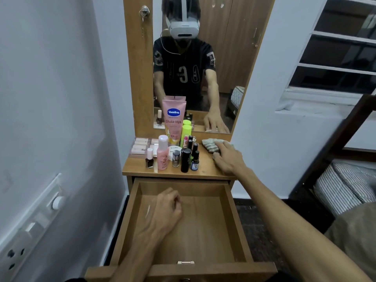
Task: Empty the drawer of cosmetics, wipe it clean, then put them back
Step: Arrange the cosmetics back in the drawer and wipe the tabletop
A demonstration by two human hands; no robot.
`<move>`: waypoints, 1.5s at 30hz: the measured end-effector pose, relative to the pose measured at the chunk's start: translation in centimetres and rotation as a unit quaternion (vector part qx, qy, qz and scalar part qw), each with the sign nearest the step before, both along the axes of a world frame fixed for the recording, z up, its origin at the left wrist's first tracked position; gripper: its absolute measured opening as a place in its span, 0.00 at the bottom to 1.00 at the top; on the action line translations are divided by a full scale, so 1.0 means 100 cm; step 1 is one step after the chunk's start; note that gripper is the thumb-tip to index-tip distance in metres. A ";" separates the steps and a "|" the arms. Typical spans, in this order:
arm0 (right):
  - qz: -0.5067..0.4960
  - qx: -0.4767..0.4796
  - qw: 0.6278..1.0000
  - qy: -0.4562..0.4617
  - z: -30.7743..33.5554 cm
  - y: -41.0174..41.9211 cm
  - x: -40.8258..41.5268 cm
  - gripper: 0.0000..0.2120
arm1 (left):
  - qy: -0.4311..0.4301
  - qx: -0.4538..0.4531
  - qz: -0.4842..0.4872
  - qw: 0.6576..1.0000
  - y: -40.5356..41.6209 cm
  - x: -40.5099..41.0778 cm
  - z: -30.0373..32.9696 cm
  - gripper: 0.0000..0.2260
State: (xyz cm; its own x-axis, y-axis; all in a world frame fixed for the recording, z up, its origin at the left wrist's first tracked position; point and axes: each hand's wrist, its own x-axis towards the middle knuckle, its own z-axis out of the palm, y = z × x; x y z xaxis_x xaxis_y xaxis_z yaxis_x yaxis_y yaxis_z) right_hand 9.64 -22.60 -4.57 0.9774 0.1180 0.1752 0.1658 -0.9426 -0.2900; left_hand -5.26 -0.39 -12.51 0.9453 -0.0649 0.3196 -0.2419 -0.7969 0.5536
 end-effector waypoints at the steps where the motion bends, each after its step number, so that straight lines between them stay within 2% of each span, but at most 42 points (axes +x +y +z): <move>1: -0.011 0.045 0.998 -0.042 0.003 0.003 -0.008 0.24 | 0.001 0.002 0.002 1.000 0.000 -0.001 0.000 0.06; 3: -0.048 0.158 0.974 -0.155 0.006 0.010 -0.031 0.19 | 0.000 0.003 0.011 1.000 0.002 -0.001 0.000 0.06; 5: -0.068 0.244 0.943 -0.214 0.005 0.019 -0.054 0.12 | -0.004 0.006 0.020 1.000 0.002 -0.001 0.001 0.06; 8: -0.042 0.295 0.934 -0.198 0.006 0.034 -0.070 0.05 | -0.010 0.009 0.027 1.000 0.001 -0.002 0.002 0.06; 10: -0.036 0.320 0.930 -0.177 0.009 0.043 -0.071 0.05 | -0.011 0.006 0.032 0.999 0.002 -0.003 0.003 0.06; 13: -0.048 0.308 0.935 -0.168 0.010 0.055 -0.068 0.11 | -0.009 0.007 0.033 0.999 0.003 -0.004 0.002 0.06; 16: -0.051 0.286 0.945 -0.153 0.008 0.063 -0.065 0.13 | -0.004 0.010 0.033 0.999 0.004 -0.005 0.001 0.06; 22: -0.056 0.269 0.950 -0.146 0.007 0.065 -0.069 0.09 | -0.007 0.008 0.030 0.999 0.007 -0.005 0.000 0.06; 28: -0.066 0.292 0.946 -0.124 0.012 0.027 -0.087 0.04 | -0.012 0.015 0.028 0.999 0.005 -0.005 0.001 0.06; 32: -0.055 0.250 0.963 -0.082 0.001 -0.002 -0.104 0.04 | -0.004 0.024 0.019 1.000 0.002 -0.005 0.001 0.06; 35: -0.050 0.192 0.980 -0.027 -0.017 -0.010 -0.110 0.03 | 0.011 0.035 0.013 0.999 0.000 -0.004 0.000 0.06; 38: -0.055 0.116 0.992 0.005 -0.035 -0.010 -0.111 0.05 | 0.019 0.041 0.006 0.999 0.000 -0.004 -0.001 0.06; 45: -0.059 -0.045 0.997 -0.036 -0.056 0.002 -0.097 0.04 | 0.028 0.038 0.001 0.999 0.001 -0.004 -0.003 0.06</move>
State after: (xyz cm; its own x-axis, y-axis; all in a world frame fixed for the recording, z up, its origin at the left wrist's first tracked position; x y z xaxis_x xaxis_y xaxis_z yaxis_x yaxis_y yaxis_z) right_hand -0.02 -22.43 -10.16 0.9706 0.0209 0.2396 0.0691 -0.9785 -0.1943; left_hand -5.66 -0.28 -12.84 0.9618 -0.0849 0.2602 -0.2103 -0.8377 0.5040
